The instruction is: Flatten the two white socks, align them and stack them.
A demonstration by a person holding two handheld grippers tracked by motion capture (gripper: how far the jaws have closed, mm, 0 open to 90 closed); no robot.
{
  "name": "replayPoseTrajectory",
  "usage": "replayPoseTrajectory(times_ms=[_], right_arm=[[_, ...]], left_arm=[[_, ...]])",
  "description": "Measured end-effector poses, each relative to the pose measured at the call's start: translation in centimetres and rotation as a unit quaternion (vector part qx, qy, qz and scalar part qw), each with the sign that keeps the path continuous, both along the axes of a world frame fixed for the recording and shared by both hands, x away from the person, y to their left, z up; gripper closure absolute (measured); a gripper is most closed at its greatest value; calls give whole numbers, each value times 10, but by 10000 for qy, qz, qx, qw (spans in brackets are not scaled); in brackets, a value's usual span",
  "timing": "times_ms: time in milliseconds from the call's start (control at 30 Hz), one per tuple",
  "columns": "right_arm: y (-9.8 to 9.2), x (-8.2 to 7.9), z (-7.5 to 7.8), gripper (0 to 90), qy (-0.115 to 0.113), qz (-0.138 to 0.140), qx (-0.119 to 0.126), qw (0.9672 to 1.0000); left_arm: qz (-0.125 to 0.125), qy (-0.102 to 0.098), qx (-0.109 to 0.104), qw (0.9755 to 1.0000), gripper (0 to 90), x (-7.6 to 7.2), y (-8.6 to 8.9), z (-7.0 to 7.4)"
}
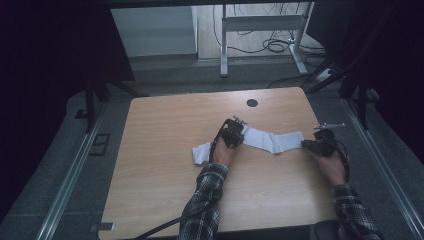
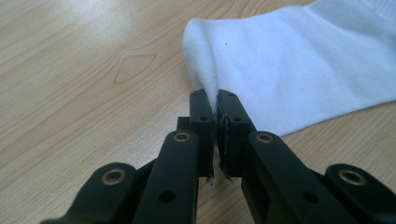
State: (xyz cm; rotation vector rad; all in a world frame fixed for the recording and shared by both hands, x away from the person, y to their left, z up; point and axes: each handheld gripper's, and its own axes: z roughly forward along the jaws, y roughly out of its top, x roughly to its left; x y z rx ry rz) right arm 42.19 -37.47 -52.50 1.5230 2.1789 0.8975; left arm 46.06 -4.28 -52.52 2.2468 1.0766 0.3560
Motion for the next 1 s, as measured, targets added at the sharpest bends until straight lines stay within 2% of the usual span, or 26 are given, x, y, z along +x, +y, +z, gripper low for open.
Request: replayPoseTrajectory(times_ms=[200,500,700,767,800,833,1000], right_arm=[[1,-5,11,813,-186,41,105,9998],[12,-12,25,813,-374,253,167,9988],[24,-20,36,812,-516,456,226,9974],[28,-22,40,812,-545,521,311,9967],[31,-25,44,812,-577,581,433,9957],[32,-26,45,812,-604,614,439,9953],[41,-30,49,812,-623,758,526,9938]], left_arm=[[-33,-156,-71,9998,861,-7,5,13],[-83,-392,-184,9990,861,-25,26,35],[-95,-508,-294,9982,860,-42,44,47],[-103,-559,-304,9979,861,-50,53,50],[-109,-583,-317,9977,860,-56,59,52],[-109,-583,-317,9977,861,-56,59,52],[-81,-656,-350,9972,860,-74,78,58]])
